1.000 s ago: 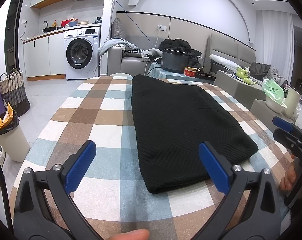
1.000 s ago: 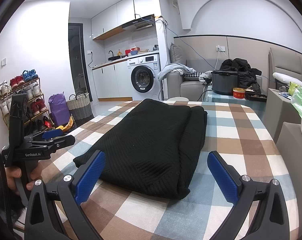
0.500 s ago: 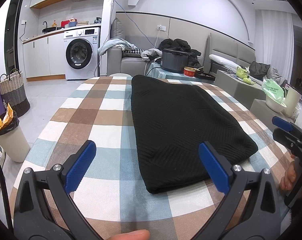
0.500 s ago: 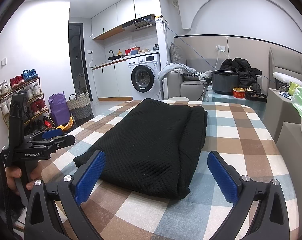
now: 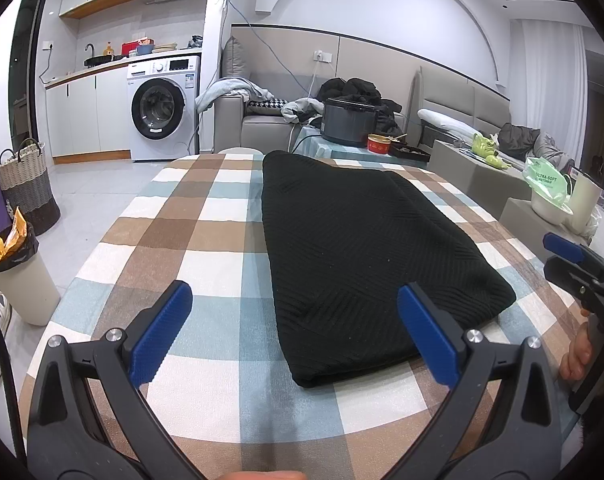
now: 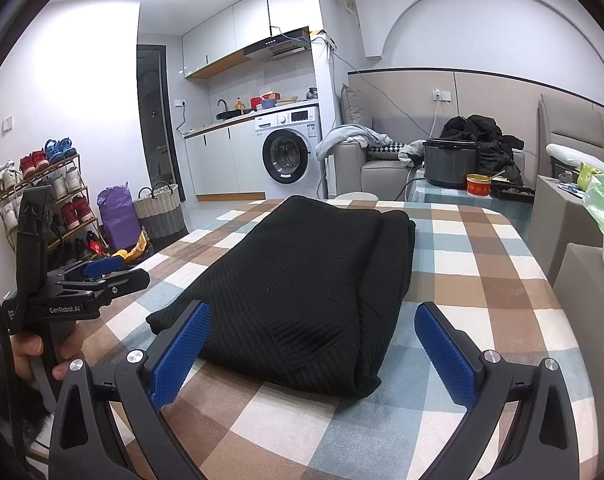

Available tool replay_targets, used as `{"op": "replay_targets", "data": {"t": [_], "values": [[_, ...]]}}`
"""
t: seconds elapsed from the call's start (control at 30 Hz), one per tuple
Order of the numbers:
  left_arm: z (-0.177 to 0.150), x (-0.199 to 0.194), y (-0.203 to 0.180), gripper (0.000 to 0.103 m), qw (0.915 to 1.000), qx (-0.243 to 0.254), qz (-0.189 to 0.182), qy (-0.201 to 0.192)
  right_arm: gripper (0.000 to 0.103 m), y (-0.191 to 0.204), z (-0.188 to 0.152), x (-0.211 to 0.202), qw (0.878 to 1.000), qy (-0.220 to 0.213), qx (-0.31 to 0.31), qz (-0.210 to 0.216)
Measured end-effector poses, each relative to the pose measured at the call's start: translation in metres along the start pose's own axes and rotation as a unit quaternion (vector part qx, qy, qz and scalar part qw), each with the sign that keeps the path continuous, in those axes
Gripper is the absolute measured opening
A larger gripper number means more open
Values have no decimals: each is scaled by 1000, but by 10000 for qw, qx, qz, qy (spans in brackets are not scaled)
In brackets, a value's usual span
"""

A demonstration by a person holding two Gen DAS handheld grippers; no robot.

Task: Fold small clothes

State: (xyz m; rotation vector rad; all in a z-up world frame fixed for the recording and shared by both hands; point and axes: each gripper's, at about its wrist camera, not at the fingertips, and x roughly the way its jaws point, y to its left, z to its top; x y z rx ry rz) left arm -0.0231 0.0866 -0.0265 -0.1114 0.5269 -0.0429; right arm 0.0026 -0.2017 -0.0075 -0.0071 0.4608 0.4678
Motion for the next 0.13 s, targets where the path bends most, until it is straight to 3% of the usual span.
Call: {"op": "replay_targets", "data": {"t": [0.13], "values": [[0, 0, 0, 102, 10000, 1, 3, 0, 103, 0, 0, 1, 10000, 2, 4, 4]]}}
